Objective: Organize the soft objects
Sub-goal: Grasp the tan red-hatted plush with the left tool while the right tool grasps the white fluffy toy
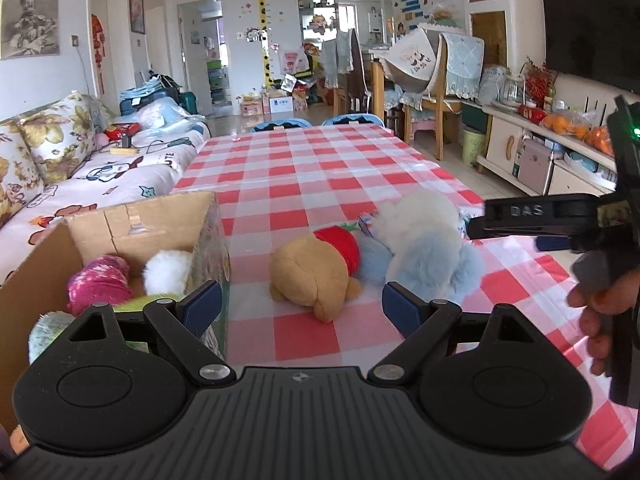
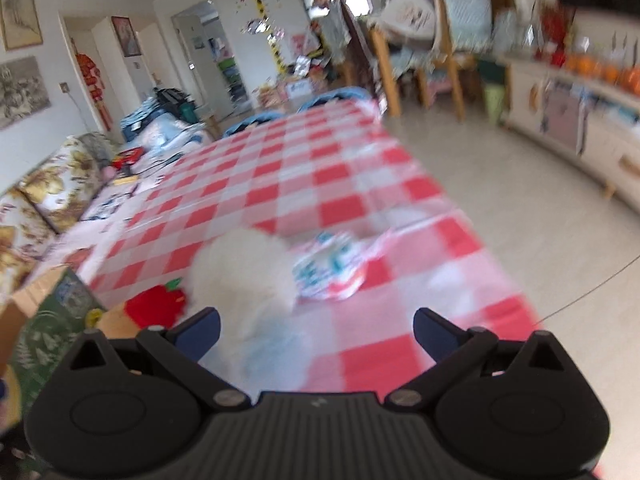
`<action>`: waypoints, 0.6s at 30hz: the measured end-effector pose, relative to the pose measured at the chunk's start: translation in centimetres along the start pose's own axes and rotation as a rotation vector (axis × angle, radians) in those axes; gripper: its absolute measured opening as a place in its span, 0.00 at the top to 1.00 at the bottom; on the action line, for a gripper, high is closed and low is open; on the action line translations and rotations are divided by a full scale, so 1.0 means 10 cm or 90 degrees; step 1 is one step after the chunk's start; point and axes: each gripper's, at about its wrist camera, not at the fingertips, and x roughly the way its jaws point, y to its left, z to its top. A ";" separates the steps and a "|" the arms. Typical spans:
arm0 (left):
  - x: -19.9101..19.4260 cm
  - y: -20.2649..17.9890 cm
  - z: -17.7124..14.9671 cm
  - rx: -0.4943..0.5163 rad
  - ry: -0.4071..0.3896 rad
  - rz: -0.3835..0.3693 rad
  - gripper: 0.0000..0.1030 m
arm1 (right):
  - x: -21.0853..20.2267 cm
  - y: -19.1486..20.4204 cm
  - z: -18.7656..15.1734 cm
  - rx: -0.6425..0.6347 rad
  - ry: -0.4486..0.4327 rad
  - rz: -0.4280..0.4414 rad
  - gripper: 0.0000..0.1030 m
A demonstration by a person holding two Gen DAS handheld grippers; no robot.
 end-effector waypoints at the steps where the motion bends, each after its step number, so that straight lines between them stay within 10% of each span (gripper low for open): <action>1: 0.02 -0.01 -0.01 0.002 0.000 0.003 0.00 | 0.03 0.01 0.00 0.007 0.004 0.013 0.01; 18: 0.39 -0.22 0.05 0.071 -0.007 0.014 0.00 | 0.57 0.04 0.07 0.066 0.104 0.137 0.04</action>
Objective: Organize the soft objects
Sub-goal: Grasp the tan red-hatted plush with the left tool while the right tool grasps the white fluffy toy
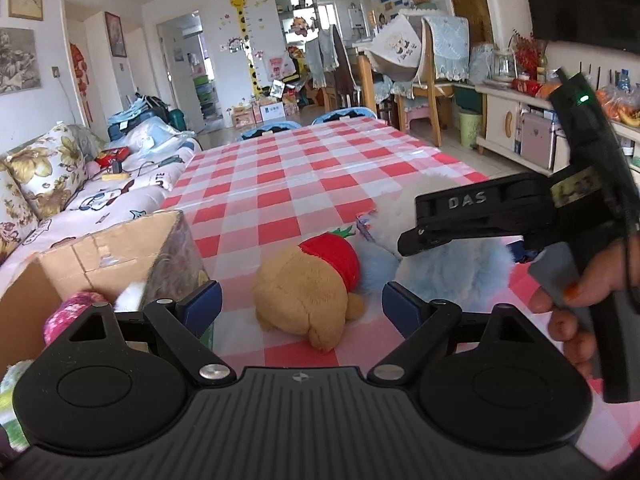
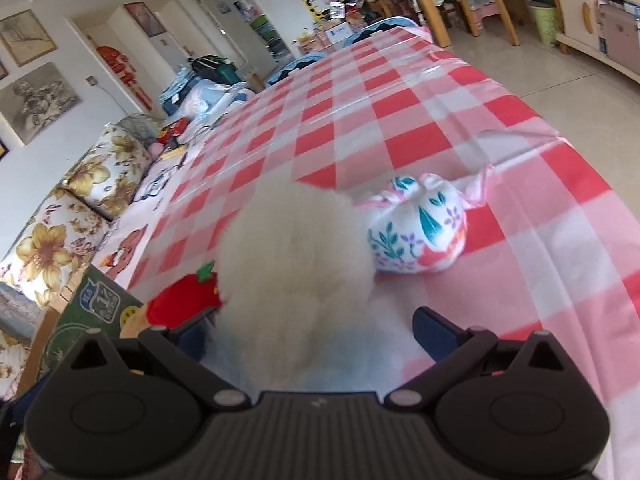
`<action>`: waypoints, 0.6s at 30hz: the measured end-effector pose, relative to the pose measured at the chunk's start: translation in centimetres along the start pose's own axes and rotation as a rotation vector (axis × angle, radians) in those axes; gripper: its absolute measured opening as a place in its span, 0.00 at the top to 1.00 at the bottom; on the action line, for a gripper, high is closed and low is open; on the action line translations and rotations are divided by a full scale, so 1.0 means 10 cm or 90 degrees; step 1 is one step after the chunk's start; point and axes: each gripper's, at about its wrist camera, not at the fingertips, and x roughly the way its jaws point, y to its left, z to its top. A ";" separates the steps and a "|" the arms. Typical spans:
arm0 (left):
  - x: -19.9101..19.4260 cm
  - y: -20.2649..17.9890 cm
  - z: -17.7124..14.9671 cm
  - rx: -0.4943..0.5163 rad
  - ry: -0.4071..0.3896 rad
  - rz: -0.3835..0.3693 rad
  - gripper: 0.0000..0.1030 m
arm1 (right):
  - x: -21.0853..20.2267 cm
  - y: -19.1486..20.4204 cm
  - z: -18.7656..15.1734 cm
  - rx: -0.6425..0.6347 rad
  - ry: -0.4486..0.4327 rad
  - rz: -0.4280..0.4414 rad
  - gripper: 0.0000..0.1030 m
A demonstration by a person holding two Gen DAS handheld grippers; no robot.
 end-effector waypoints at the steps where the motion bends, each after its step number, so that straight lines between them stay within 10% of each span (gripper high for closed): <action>1: 0.05 0.00 0.01 -0.006 0.004 -0.002 0.00 | 0.02 -0.02 0.02 0.005 0.001 0.009 0.05; 11: 0.51 -0.04 0.09 0.012 0.046 0.005 0.00 | 0.11 -0.01 0.05 -0.031 -0.007 0.050 0.17; 18: 0.70 -0.09 0.06 0.023 0.059 0.043 0.00 | 0.15 -0.07 0.07 -0.045 -0.012 0.063 0.43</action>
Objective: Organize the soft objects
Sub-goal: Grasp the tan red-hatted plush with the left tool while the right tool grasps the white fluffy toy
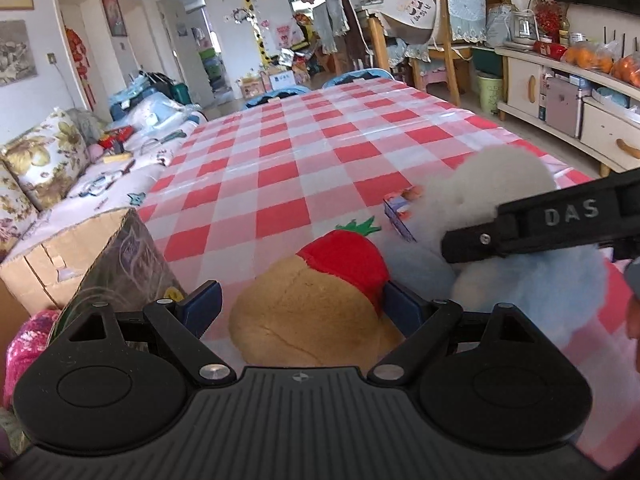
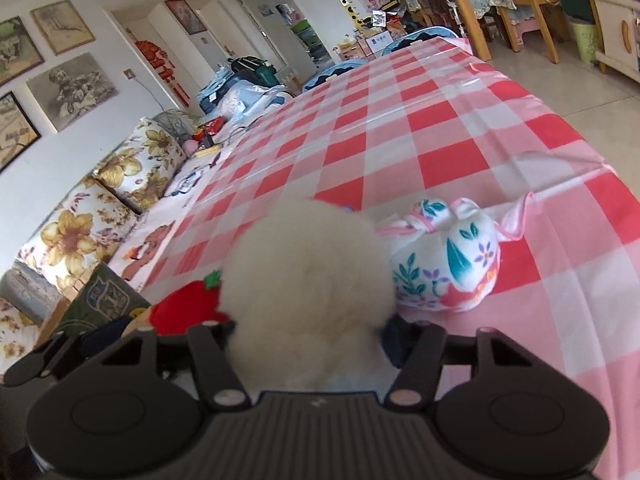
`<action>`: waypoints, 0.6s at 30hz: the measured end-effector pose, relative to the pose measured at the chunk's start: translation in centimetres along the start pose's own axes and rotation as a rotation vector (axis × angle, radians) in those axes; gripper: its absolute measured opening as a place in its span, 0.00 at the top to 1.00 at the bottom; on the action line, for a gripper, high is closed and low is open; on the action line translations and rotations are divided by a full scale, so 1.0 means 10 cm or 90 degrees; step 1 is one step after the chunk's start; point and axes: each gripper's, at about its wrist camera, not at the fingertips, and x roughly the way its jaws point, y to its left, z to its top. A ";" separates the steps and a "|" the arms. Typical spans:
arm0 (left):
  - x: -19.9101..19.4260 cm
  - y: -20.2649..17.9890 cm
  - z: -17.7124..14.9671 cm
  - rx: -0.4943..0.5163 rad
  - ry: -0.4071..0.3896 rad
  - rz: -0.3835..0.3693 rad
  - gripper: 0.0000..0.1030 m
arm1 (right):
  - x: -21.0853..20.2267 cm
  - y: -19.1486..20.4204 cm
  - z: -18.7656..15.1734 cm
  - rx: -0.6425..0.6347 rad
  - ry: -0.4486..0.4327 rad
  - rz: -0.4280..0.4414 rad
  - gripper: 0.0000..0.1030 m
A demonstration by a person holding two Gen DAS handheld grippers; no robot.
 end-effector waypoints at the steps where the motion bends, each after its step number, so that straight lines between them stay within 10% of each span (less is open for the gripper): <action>1: 0.02 0.00 0.00 0.001 0.000 0.005 0.00 | 0.01 -0.01 0.00 0.004 0.002 0.007 0.45; 18: -0.14 -0.04 -0.11 -0.019 0.016 -0.003 0.16 | -0.06 0.18 -0.05 -0.040 0.026 -0.011 0.61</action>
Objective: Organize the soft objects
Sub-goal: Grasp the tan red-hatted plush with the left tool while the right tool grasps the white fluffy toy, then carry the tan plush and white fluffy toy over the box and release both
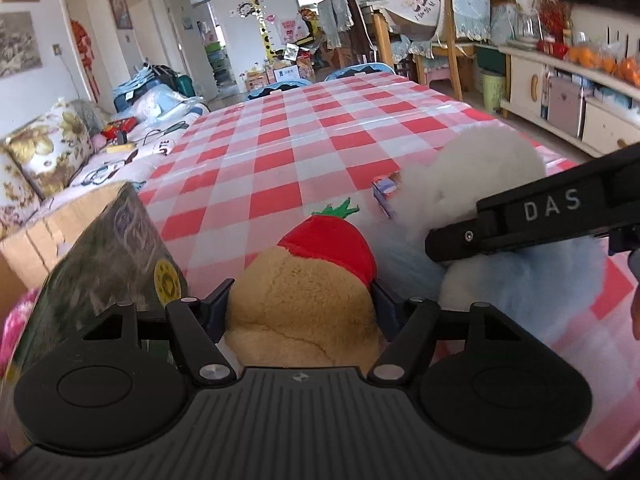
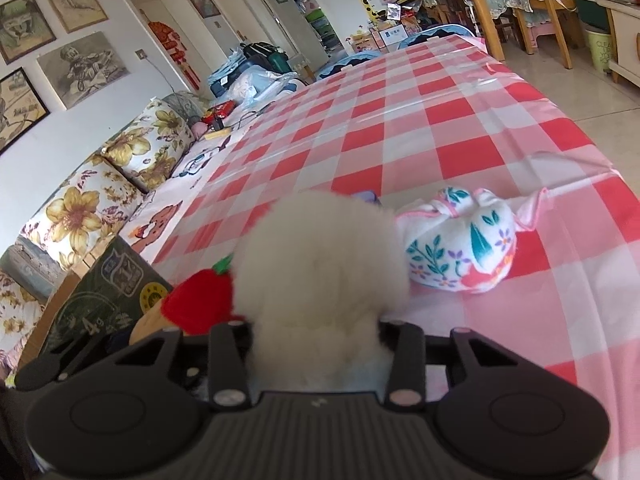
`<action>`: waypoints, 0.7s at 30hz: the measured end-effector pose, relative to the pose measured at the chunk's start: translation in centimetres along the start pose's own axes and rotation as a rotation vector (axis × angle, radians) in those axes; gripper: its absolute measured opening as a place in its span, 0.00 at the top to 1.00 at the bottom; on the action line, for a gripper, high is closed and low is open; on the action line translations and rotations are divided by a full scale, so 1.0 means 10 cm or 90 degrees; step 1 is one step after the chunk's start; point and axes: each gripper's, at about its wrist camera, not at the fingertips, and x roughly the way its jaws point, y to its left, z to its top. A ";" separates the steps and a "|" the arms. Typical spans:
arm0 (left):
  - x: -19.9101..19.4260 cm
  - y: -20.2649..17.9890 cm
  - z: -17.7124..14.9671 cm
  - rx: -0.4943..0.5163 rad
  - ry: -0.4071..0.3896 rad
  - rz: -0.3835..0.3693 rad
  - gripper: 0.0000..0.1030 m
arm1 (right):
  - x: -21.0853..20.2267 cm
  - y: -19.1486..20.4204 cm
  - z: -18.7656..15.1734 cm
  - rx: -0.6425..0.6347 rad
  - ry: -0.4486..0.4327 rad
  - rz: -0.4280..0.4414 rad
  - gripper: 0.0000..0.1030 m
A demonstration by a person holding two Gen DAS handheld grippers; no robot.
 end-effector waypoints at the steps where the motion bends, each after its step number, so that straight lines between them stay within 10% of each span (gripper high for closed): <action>1: -0.04 -0.01 -0.03 -0.002 -0.001 0.000 0.16 | -0.02 0.00 -0.01 0.000 0.003 -0.004 0.61; 21: -0.60 -0.03 -0.26 -0.080 -0.014 -0.052 0.16 | -0.55 0.14 -0.31 -0.023 0.028 -0.071 0.66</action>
